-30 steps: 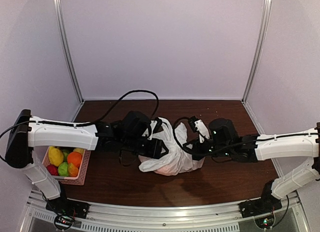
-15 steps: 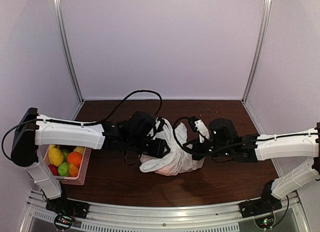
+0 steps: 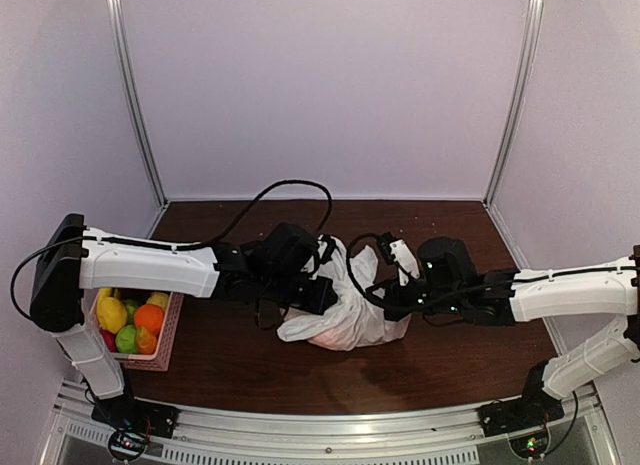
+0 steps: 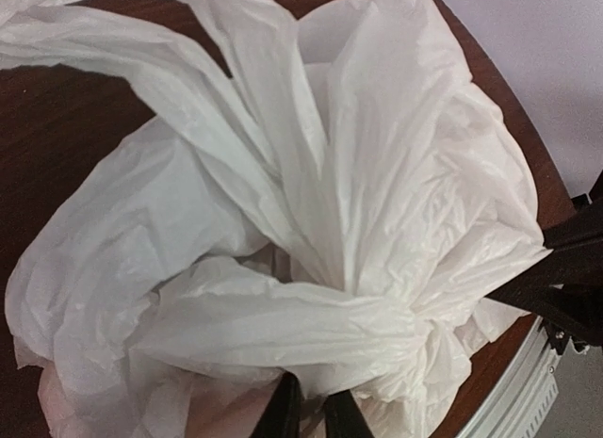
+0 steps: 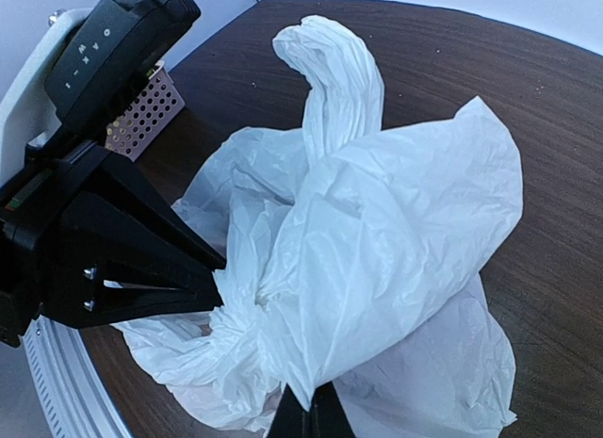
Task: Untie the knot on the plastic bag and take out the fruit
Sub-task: Untie the bag handles from the takeout bag.
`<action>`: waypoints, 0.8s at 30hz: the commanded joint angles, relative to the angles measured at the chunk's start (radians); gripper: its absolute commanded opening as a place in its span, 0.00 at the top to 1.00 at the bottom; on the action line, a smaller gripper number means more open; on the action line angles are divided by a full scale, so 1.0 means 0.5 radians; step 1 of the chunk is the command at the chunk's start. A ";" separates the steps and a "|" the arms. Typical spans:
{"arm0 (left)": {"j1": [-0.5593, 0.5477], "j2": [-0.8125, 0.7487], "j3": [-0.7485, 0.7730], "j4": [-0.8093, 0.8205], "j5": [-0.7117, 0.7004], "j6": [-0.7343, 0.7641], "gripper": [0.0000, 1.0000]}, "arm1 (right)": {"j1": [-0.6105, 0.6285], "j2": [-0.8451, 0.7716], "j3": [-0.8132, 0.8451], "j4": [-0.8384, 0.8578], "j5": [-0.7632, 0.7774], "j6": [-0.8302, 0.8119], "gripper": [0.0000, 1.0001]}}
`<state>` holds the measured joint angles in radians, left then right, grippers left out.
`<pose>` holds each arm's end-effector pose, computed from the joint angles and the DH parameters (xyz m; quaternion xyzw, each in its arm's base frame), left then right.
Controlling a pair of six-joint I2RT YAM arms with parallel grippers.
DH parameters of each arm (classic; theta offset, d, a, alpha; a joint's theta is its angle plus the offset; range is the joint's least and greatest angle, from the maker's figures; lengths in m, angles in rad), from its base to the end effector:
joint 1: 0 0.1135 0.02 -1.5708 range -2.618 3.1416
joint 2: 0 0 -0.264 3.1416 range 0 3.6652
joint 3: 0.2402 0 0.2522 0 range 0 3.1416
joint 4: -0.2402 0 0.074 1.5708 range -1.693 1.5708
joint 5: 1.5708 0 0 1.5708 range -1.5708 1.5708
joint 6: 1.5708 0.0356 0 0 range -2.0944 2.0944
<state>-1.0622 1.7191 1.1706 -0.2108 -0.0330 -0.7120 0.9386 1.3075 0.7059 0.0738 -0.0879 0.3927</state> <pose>0.1855 -0.3303 0.2226 0.1536 0.9058 -0.2964 0.2610 0.1640 0.2292 0.2241 -0.2546 0.8283 0.3373 0.3679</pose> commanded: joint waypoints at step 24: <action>0.005 -0.071 -0.021 0.084 -0.212 -0.001 1.00 | 0.016 -0.060 -0.033 -0.070 0.241 0.021 1.00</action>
<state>-1.0626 1.6867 1.1854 -0.1852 -0.0982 -0.7006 0.9440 1.2537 0.7132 0.0341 -0.0021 0.3912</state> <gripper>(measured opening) 0.006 0.008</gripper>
